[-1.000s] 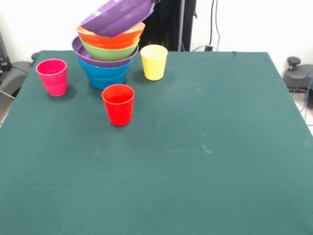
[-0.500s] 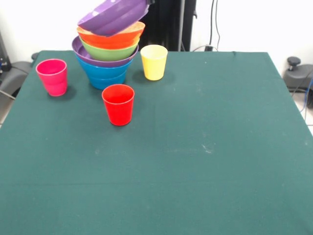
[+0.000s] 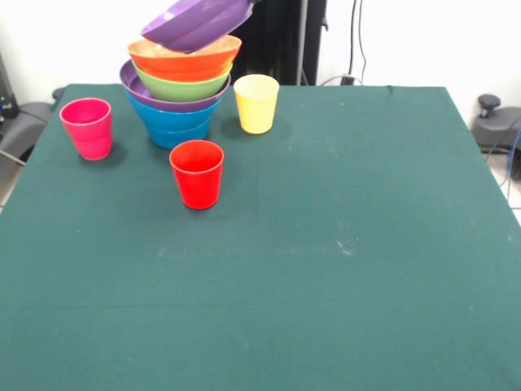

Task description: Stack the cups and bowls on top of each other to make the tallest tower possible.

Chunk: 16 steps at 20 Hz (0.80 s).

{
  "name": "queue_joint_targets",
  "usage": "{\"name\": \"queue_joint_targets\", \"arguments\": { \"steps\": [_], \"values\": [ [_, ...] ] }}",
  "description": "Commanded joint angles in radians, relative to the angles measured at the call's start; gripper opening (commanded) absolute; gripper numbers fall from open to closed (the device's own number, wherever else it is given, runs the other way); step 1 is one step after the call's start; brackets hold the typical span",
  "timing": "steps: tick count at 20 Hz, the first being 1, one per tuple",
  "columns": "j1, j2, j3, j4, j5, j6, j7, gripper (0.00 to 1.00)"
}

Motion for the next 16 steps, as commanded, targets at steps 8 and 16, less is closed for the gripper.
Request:
{"name": "queue_joint_targets", "arguments": {
  "steps": [8, 16],
  "values": [
    [0.029, 0.023, -0.014, 0.158, 0.054, -0.145, 0.108, 0.00],
    [0.012, 0.013, -0.025, 0.175, 0.047, -0.164, 0.083, 0.00]
  ]
}}
